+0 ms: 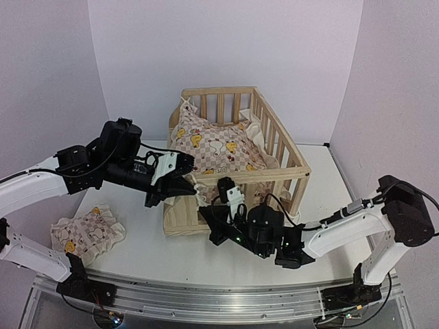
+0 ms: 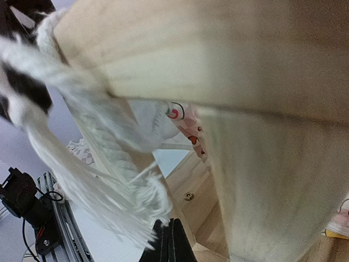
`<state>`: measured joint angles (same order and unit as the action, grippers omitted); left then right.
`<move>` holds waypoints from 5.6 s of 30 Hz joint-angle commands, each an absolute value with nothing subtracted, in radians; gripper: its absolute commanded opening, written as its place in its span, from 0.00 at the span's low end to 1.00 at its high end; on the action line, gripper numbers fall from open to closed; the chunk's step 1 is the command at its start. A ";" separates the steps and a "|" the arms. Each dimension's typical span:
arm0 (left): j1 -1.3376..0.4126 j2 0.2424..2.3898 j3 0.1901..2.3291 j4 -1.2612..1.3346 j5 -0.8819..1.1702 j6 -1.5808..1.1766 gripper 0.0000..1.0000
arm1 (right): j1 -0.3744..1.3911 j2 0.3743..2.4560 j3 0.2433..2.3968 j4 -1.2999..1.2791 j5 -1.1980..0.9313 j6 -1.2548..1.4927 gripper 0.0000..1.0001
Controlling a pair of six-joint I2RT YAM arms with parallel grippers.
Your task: Set up the pet bed
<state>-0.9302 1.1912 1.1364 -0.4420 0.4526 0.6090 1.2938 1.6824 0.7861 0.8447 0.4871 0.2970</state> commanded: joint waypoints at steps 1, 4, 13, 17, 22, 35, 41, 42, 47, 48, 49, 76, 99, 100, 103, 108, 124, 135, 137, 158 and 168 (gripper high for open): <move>-0.925 1.159 1.217 -0.447 0.462 0.634 0.00 | 1.291 1.610 0.761 0.844 0.512 0.310 0.00; -0.926 1.154 1.243 -0.458 0.467 0.655 0.00 | 1.292 1.589 0.743 0.821 0.518 0.324 0.00; -0.927 1.091 1.167 -0.692 0.502 0.869 0.00 | 1.299 1.413 0.726 0.574 0.523 0.332 0.00; -0.927 1.099 1.108 -0.719 0.483 0.928 0.00 | 1.304 1.308 0.761 0.363 0.468 0.313 0.00; -0.927 1.147 1.122 -0.731 0.491 0.981 0.00 | 1.305 1.235 0.827 0.176 0.400 0.291 0.00; -0.919 1.203 1.372 -0.767 0.504 1.048 0.49 | 1.306 1.183 0.918 0.074 0.333 0.223 0.00; -0.797 1.277 1.417 -0.700 0.407 1.126 0.42 | 1.306 1.193 0.998 0.029 0.334 0.177 0.00; -0.770 1.300 1.437 -0.710 0.412 1.138 0.42 | 1.305 1.196 1.008 0.027 0.333 0.171 0.00; -0.752 1.391 1.477 -0.721 0.391 1.226 0.43 | 1.306 1.205 1.058 0.019 0.362 0.141 0.00; -0.752 1.404 1.481 -0.711 0.391 1.237 0.43 | 1.306 1.209 1.074 0.018 0.370 0.134 0.00; -0.752 1.417 1.487 -0.705 0.392 1.246 0.43 | 1.305 1.214 1.090 0.018 0.375 0.127 0.00; -0.746 1.459 1.516 -0.642 0.633 1.069 0.00 | 1.222 1.266 1.151 0.013 0.469 0.168 0.00; -0.745 1.467 1.674 -0.860 0.641 1.081 0.34 | 1.137 1.307 1.195 0.002 0.334 0.209 0.00; -0.745 1.471 1.680 -0.873 0.662 1.066 0.38 | 1.137 1.304 1.198 0.002 0.330 0.210 0.00; -0.747 1.481 1.673 -0.879 0.678 1.033 0.48 | 1.137 1.297 1.217 0.002 0.308 0.212 0.00; -0.747 1.543 1.722 -0.956 0.696 1.009 0.50 | 1.137 1.306 1.256 0.005 0.257 0.215 0.00; -0.744 1.631 1.880 -1.154 0.783 1.067 0.34 | 1.137 1.338 1.264 0.005 0.229 0.204 0.00; -0.741 1.667 1.946 -1.217 0.830 1.006 0.53 | 1.137 1.310 1.224 0.005 0.238 0.225 0.00; -0.750 1.668 1.944 -1.224 0.829 0.978 0.53 | 1.138 1.313 1.225 0.005 0.237 0.227 0.00; -0.813 1.602 1.821 -1.088 0.710 0.900 0.01 | 1.137 1.302 1.224 0.005 0.247 0.212 0.00; -0.813 1.597 1.836 -1.093 0.775 0.899 0.23 | 1.137 1.309 1.220 0.005 0.237 0.221 0.00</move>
